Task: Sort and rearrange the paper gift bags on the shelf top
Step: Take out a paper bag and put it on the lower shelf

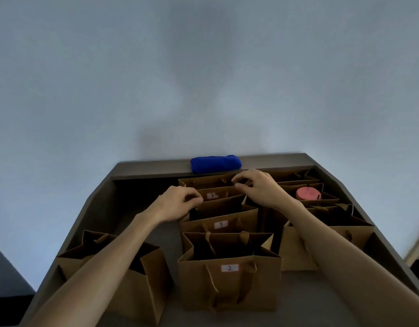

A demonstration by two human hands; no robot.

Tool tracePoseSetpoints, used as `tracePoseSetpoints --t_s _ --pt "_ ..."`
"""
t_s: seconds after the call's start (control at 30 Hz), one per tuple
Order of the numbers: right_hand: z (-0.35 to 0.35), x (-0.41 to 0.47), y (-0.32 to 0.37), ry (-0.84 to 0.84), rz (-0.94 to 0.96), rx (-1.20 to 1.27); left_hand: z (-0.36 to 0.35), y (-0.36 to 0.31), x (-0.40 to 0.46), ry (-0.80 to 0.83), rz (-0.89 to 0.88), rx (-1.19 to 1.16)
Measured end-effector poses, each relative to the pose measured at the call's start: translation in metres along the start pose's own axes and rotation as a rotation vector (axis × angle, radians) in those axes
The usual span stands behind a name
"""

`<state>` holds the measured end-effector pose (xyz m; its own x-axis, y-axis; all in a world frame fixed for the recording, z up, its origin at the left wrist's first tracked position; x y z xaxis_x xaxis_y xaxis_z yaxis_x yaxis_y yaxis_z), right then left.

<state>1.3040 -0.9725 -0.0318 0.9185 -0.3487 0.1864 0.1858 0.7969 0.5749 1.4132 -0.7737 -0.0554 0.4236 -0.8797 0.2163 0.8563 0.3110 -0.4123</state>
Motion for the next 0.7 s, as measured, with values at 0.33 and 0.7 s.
tracePoseSetpoints --t_s 0.33,0.7 --pt "-0.038 0.04 -0.017 0.229 -0.178 -0.122 0.015 0.03 0.021 -0.085 0.182 0.077" --pt "-0.032 0.018 -0.023 0.444 -0.212 -0.228 0.004 0.023 0.004 0.158 0.081 0.081"
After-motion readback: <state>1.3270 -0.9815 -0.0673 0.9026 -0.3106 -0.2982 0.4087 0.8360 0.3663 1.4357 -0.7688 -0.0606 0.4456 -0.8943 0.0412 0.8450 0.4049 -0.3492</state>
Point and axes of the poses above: each hand's wrist, its own x-axis towards the middle knuckle, its own z-axis out of the back of the hand, y = z × x, the point moved 5 cm from there along x, towards the middle knuckle, and after that the axes turned 11 degrees about -z, right-handed, at the moved point
